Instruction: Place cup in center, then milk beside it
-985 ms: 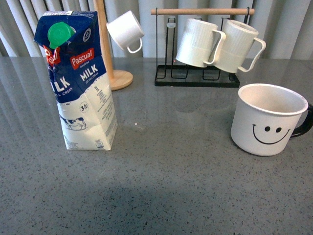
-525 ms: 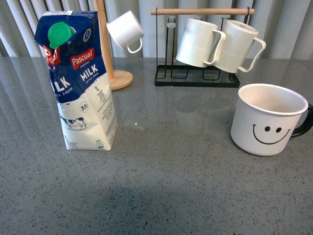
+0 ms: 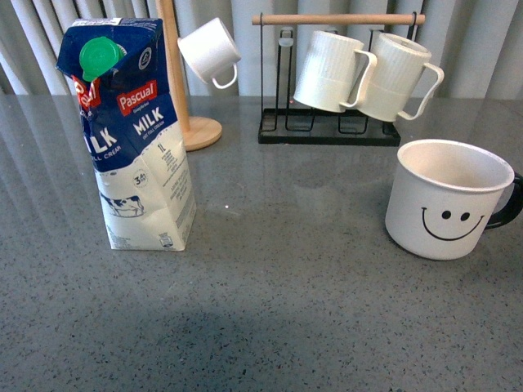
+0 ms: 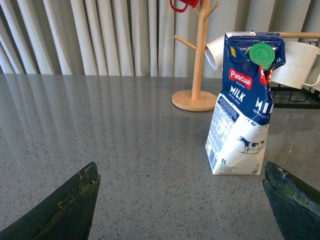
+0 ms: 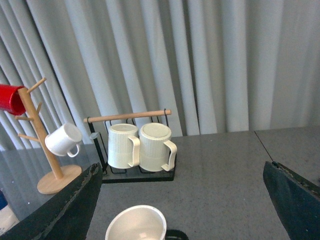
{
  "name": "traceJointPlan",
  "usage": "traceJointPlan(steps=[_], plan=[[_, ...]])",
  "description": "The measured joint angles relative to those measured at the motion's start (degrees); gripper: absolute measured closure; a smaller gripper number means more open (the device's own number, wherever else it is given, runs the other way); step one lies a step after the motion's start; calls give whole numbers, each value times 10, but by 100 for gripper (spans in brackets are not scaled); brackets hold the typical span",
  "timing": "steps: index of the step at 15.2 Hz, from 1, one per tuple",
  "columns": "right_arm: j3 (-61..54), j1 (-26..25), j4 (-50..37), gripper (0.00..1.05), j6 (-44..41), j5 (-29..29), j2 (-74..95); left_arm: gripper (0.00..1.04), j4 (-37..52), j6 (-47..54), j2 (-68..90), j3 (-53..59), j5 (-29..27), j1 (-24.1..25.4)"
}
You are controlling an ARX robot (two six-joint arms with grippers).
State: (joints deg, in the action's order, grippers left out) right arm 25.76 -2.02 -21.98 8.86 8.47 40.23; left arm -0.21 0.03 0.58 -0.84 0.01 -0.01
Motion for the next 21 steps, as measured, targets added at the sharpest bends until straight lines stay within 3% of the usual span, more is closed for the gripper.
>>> traceJointPlan(steps=[2,5,9,12,18,21], plan=[[108,29,45,7,-54,46,130,7,0,0,0,0,0,0],[261,54,170,7,-151,61,323,7,0,0,0,0,0,0],[384,36,323,7,-259,86,522,7,0,0,0,0,0,0],[436,23,360,7,-292,113,582,7,0,0,0,0,0,0],[458,24,396,7,-358,116,629,7,0,0,0,0,0,0],[458,25,396,19,-364,116,636,7,0,0,0,0,0,0]])
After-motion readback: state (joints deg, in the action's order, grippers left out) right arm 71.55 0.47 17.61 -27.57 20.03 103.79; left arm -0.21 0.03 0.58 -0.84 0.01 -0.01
